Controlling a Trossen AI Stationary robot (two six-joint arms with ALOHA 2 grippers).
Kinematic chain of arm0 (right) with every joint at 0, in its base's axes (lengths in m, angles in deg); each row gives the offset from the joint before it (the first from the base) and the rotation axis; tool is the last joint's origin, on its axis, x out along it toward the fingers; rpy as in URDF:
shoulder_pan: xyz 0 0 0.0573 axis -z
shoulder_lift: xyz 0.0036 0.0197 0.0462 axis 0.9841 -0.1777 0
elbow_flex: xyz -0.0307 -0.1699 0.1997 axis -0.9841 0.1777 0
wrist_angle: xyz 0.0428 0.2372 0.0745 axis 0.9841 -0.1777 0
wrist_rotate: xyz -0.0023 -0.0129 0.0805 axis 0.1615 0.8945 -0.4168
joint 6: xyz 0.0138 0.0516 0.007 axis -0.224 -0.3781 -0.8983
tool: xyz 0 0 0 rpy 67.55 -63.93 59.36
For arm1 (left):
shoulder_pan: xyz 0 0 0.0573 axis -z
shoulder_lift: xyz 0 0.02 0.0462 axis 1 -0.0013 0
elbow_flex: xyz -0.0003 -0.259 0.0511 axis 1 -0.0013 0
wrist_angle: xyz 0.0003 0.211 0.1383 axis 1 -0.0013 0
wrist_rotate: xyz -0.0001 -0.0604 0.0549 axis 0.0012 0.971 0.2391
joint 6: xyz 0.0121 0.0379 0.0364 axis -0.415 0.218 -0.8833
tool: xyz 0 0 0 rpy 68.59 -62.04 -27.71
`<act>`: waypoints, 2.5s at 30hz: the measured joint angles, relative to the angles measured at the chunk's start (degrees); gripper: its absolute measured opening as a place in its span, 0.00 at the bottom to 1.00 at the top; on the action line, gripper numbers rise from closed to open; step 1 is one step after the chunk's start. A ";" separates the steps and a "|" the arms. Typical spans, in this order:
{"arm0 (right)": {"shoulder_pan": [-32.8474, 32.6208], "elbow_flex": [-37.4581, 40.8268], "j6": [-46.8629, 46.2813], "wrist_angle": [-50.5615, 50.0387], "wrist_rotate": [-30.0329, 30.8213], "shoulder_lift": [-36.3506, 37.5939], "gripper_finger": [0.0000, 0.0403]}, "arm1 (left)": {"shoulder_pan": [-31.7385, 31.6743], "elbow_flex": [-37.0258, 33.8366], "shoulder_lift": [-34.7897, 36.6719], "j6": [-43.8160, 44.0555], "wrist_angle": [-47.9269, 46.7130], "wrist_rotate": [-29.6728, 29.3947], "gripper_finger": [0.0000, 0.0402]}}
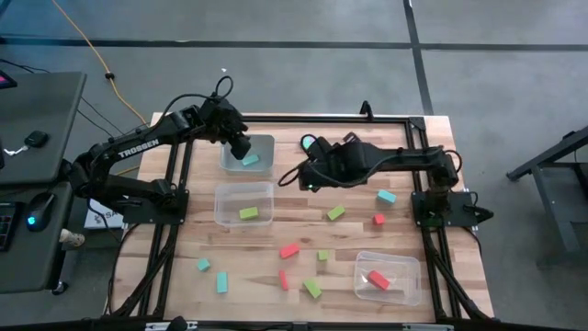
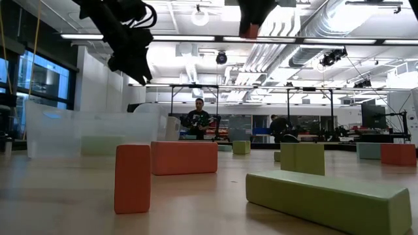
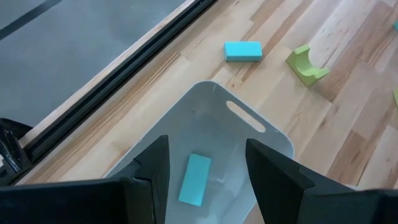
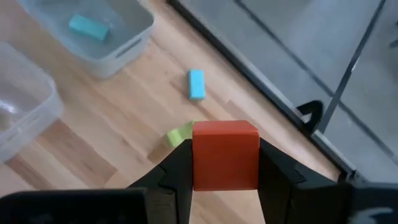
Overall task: Sort & place blocks by color
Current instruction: Put the orange block into the right transparent bin
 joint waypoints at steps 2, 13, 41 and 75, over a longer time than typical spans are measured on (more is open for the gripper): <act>0.06 0.56 1.31 0.17 1.21 1.42 0.28 | -0.02 0.00 0.00 0.02 -0.11 0.00 0.40; -2.55 27.67 -12.79 -0.09 0.45 22.49 0.28 | -0.02 0.00 0.00 0.96 -0.28 0.00 0.40; -40.37 56.49 -59.28 18.03 -30.85 41.50 0.28 | 0.01 0.00 0.00 3.51 -0.11 0.00 0.40; -45.65 57.42 -69.72 32.57 -48.01 13.41 0.28 | 0.01 0.00 0.00 4.12 0.20 0.00 0.40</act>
